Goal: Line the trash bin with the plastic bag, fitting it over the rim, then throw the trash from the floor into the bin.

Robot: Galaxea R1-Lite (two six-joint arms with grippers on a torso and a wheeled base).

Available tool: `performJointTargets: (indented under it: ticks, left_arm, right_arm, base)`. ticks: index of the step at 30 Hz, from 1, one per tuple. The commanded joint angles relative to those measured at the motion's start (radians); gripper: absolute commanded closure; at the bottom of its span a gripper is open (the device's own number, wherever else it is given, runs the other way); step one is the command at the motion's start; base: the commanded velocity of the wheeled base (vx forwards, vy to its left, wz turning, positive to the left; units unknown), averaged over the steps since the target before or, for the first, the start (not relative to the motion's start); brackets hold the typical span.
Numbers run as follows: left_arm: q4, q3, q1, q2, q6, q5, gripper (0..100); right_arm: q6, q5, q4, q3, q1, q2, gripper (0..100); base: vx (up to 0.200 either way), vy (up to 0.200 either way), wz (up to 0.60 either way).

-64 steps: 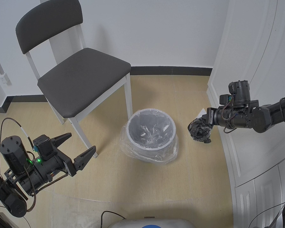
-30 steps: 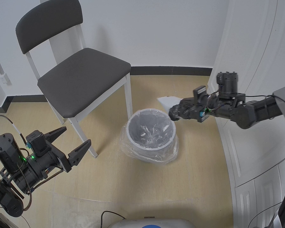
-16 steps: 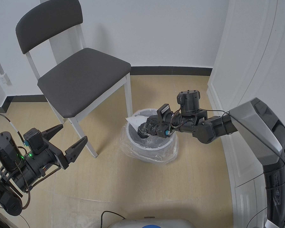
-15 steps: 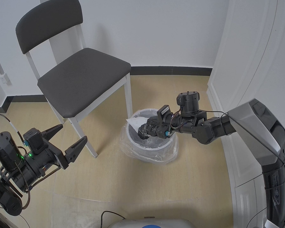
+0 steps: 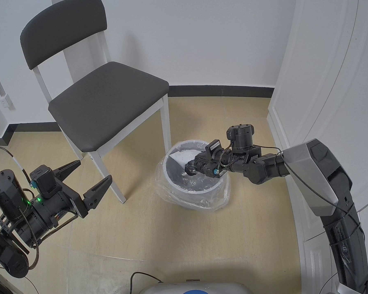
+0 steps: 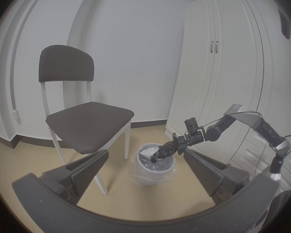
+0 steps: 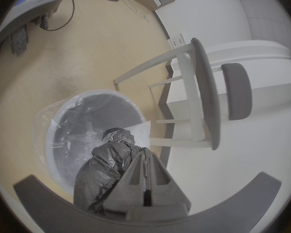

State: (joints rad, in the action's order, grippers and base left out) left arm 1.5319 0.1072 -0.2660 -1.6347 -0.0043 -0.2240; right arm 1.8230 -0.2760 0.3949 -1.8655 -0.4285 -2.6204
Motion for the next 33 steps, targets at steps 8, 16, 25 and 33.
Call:
performJointTargets:
  ticks: [8, 16, 25, 33]
  left_arm:
    - [0.001, 0.0, -0.001, -0.005, 0.0, -0.001, 0]
    - [0.001, 0.0, -0.001, -0.007, 0.0, -0.001, 0]
    - [0.001, -0.003, -0.004, -0.008, 0.0, -0.001, 0]
    - [0.001, -0.011, -0.025, -0.019, 0.0, 0.0, 0]
  right_arm:
    - [-0.001, 0.023, -0.019, -0.03, 0.01, -0.052, 100]
    - [0.021, 0.052, -0.064, -0.083, 0.008, -0.067, 0]
    - [0.007, 0.043, -0.059, -0.134, -0.007, -0.075, 0]
    - [-0.145, 0.046, -0.048, -0.116, 0.019, 0.125, 0]
  base:
    - [0.0, 0.0, 0.0]
    - [0.0, 0.0, 0.0]
    - [0.0, 0.0, 0.0]
    - [0.0, 0.0, 0.0]
